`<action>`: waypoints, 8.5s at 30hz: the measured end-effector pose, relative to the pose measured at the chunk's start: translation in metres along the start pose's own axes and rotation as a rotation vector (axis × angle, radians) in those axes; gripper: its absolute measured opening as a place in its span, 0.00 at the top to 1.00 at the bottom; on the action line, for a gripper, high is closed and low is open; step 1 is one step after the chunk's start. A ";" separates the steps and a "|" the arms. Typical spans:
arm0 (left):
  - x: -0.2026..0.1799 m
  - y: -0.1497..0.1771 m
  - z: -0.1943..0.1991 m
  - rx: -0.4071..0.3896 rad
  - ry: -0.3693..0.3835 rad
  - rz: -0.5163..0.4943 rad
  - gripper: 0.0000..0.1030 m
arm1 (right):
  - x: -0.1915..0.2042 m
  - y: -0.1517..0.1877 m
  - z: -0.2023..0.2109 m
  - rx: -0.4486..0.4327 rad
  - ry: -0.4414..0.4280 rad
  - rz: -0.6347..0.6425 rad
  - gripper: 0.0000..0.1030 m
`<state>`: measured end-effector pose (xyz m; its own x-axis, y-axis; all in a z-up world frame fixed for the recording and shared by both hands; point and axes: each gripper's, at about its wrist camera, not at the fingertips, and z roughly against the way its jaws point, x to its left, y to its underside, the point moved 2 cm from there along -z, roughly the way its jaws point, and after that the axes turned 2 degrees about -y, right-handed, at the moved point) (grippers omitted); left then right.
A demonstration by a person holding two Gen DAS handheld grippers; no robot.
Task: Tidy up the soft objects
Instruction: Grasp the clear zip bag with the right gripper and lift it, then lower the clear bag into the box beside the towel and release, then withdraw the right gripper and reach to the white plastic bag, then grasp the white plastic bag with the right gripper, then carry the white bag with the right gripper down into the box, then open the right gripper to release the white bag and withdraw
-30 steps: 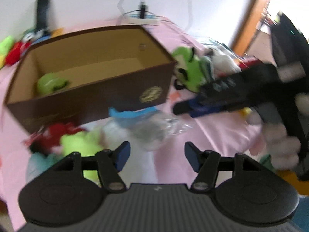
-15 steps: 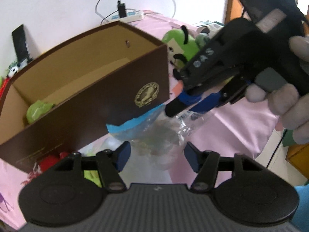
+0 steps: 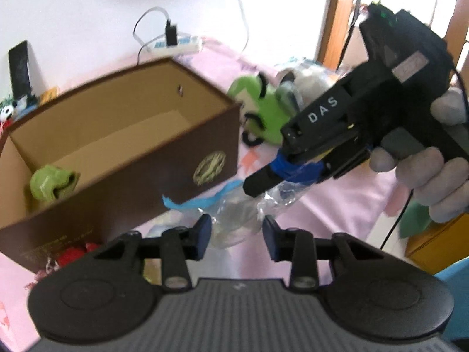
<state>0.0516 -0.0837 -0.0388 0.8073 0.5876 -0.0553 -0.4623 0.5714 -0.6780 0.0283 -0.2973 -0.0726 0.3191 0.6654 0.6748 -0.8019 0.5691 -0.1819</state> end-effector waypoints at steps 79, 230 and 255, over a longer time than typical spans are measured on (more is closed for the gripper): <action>0.160 -0.017 0.021 0.053 -0.379 0.366 0.41 | 0.120 -0.063 -0.112 -0.029 -0.083 0.124 0.75; 0.204 -0.033 -0.018 0.056 -0.091 0.216 0.45 | 0.133 -0.079 -0.168 0.057 -0.201 0.060 0.78; 0.163 -0.041 0.032 0.003 -0.311 0.311 0.43 | 0.141 -0.052 -0.095 -0.157 -0.090 0.283 0.77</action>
<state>0.1901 0.0074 0.0034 0.4813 0.8759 -0.0330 -0.6671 0.3416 -0.6620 0.1630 -0.1873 -0.0354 0.0432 0.7661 0.6413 -0.7626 0.4400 -0.4742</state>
